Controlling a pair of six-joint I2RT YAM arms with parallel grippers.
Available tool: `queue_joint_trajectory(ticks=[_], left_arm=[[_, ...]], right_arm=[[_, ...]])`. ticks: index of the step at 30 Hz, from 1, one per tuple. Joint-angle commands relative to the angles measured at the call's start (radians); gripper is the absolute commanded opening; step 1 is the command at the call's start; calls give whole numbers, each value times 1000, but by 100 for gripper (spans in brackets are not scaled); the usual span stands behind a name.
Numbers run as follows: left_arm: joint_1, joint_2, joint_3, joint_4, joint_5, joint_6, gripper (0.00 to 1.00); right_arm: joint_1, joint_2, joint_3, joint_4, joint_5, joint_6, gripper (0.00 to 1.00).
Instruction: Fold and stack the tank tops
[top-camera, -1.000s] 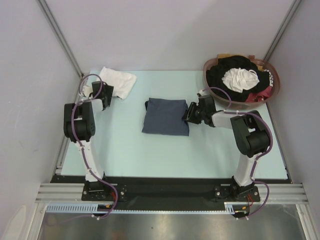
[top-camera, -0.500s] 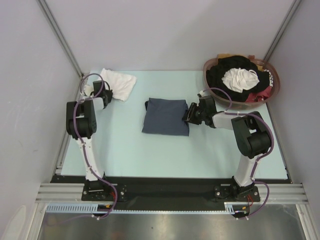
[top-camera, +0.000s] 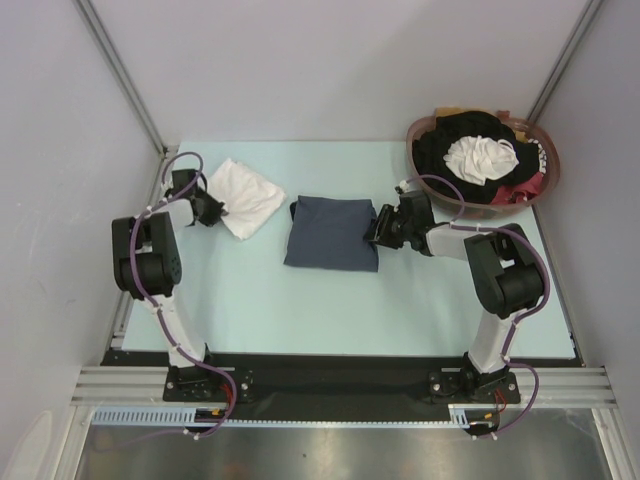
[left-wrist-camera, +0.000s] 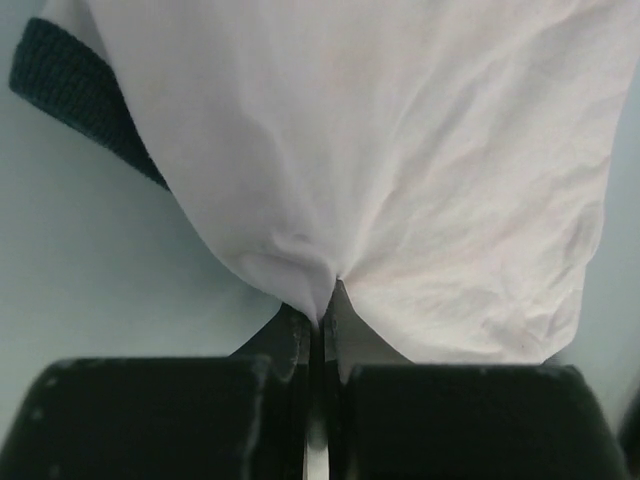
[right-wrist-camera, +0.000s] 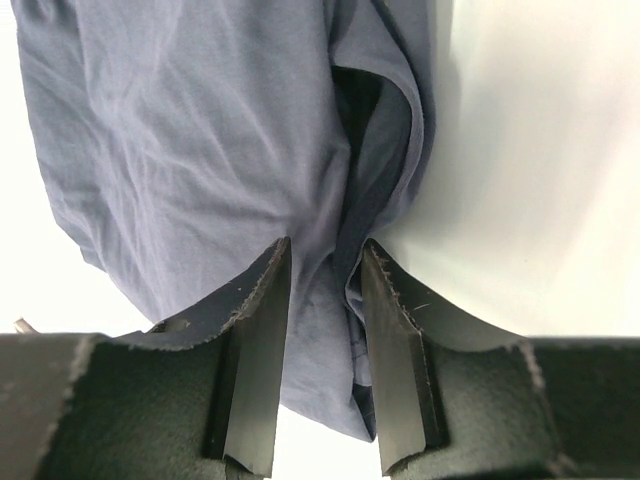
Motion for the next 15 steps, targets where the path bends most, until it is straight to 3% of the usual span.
queue_joint_trajectory(ticks=[1, 6, 10, 12, 15], left_arm=[[12, 23, 98, -301, 64, 319, 0], [12, 15, 80, -428, -45, 491, 0], [-9, -20, 43, -451, -112, 604, 7], [-67, -22, 55, -498, -306, 626, 8], [-125, -8, 54, -531, -401, 674, 7]], right_arm=[[-4, -49, 8, 26, -32, -3, 39], [-7, -40, 9, 34, -51, 3, 39], [-3, -20, 18, 36, -69, 10, 39], [-3, -18, 20, 22, -63, 3, 39], [-1, -21, 26, 6, -49, -4, 39]])
